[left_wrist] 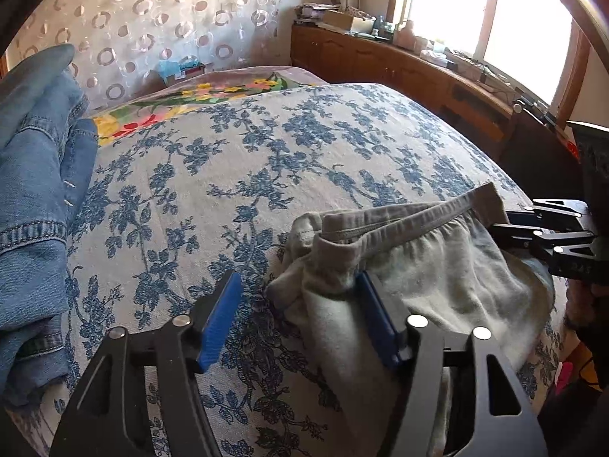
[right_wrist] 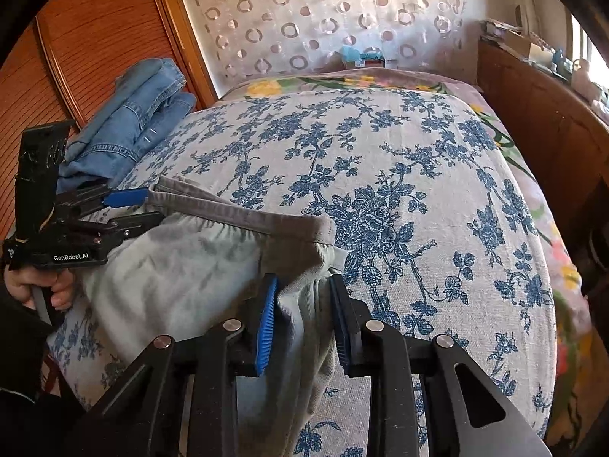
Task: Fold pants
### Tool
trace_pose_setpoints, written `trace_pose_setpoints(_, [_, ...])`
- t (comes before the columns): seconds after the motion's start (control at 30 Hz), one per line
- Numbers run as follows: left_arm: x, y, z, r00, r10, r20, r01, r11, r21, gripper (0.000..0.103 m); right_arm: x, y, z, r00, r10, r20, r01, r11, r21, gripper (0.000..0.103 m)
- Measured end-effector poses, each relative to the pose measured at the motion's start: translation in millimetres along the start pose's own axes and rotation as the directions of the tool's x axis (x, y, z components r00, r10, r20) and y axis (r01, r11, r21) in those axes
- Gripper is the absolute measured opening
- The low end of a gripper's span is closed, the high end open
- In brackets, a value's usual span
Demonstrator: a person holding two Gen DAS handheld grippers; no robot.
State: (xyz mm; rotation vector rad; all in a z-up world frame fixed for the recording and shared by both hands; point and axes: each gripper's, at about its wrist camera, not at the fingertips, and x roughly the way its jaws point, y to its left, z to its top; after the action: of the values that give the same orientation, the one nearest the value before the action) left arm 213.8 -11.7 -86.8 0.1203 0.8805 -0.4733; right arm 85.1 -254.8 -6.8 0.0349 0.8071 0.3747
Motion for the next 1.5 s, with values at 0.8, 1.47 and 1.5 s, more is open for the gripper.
trace_pose_setpoints(0.8, [-20.0,-15.1,1.9,0.996,-0.076,0.055,0.076,0.997,0.008,0.017,-1.5,0.6,-5.8,1.000,-0.003,0.025,0.002,1.000,0.020,0.028])
trace_pose_setpoints(1.47, [-84.6,-43.4,-13.7,0.978,-0.055,0.200,0.051,0.998,0.022,0.014,-61.4,17.1,-28.5,0.986,-0.004,0.169,0.006,1.000,-0.012,0.011])
trace_pose_setpoints(1.5, [-88.1,-44.4,-14.6,0.977,-0.053,0.207,0.049,0.999,0.022,0.013,-66.3,18.1,-29.8,0.984,-0.003,0.180,0.005,1.000,-0.014,0.011])
